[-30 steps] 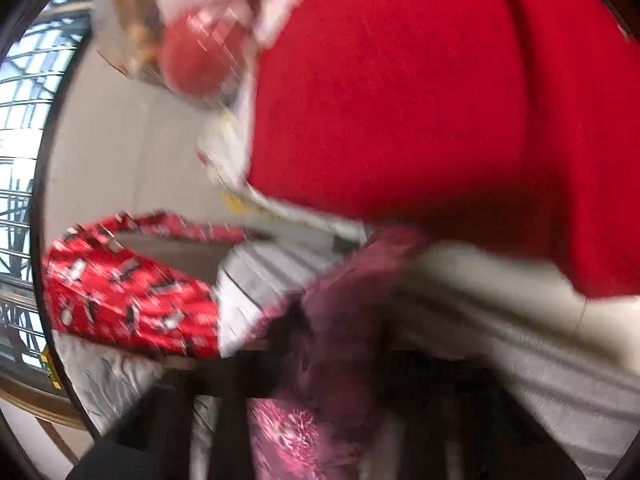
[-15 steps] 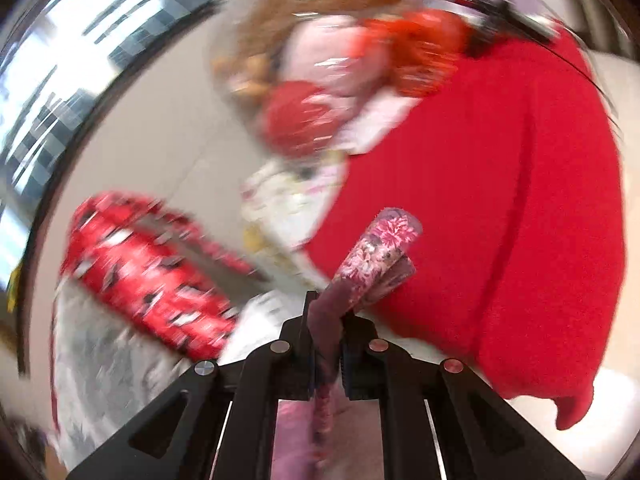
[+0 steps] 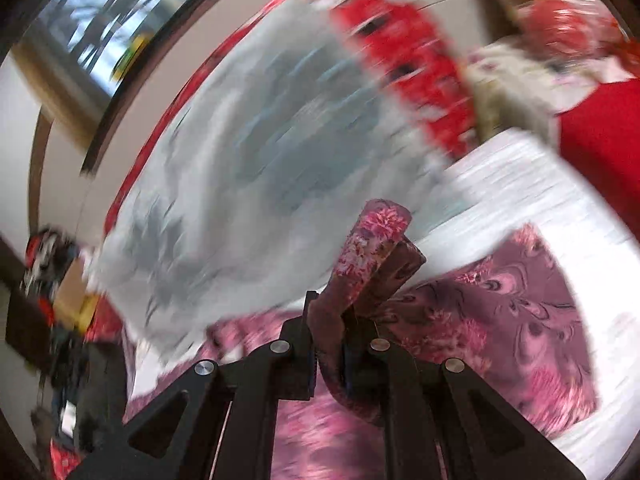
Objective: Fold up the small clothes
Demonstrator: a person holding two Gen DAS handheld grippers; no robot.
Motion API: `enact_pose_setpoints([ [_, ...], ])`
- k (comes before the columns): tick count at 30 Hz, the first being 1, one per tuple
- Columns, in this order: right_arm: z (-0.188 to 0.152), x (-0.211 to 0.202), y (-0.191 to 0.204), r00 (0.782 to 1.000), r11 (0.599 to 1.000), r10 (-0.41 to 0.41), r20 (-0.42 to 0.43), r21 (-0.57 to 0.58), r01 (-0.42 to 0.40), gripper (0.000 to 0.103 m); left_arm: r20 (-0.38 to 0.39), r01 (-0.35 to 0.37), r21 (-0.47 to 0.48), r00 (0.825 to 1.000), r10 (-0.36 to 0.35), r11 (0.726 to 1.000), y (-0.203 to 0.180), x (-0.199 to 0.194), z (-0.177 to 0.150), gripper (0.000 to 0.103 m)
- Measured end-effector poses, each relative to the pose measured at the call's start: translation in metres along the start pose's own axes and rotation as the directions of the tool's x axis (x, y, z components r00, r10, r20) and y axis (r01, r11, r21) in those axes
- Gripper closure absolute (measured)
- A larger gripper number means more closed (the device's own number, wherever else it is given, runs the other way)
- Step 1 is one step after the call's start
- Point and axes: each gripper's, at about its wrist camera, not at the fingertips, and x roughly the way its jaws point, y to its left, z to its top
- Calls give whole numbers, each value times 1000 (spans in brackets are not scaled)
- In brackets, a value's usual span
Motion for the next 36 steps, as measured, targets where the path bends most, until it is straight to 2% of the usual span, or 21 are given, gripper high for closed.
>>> enact_pose_setpoints([
  [4,-42,32,64,993,994,45,-105,-91,-54,94,21,7,-5,1000,-7,1000,19,-16,5,50],
  [10,-107,78,156,968,963,89,-235,-227,-143,93,40,7,-36,999,-5,999,50,-37,10,50],
  [11,-120,85,170,962,958,107,-253,-232,-168,90,42,4,-40,999,-3,999,53,-39,10,50],
  [13,-142,99,187,948,955,123,-294,-225,-194,87,45,9,-47,999,-7,999,57,-45,11,50],
  [15,-169,111,199,928,956,113,-356,-216,-200,74,46,22,-49,999,-20,999,58,-48,11,50],
  [18,-200,111,195,896,958,85,-435,-210,-193,72,34,46,-41,998,-45,998,53,-47,12,49],
  [20,-208,93,183,881,959,133,-454,-168,-231,73,8,69,-27,998,-69,997,43,-40,14,47],
  [23,-207,56,154,900,965,141,-412,-146,-218,63,-39,100,-17,994,-101,995,24,-19,19,45],
  [26,-192,23,113,926,979,117,-359,-115,-168,63,-87,132,-32,987,-134,991,4,5,26,45],
  [30,-168,-13,63,959,996,65,-275,-42,-79,63,-105,77,-41,991,-81,996,-19,34,41,46],
  [31,-162,-21,52,967,998,54,-250,-23,-61,63,-89,53,-62,994,-58,997,-21,39,46,53],
  [32,-156,-29,42,974,999,46,-223,-1,-47,63,-60,37,-79,997,-42,996,-21,38,51,66],
  [33,-148,-41,27,982,999,34,-185,31,-29,63,-47,33,-86,998,-37,996,-22,36,53,97],
  [34,-142,-49,14,988,999,21,-155,53,-12,63,-40,58,-115,997,-63,992,-19,31,58,96],
  [36,-126,-63,-10,996,995,-19,-89,101,28,63,36,107,-178,994,-102,978,-9,11,60,96],
])
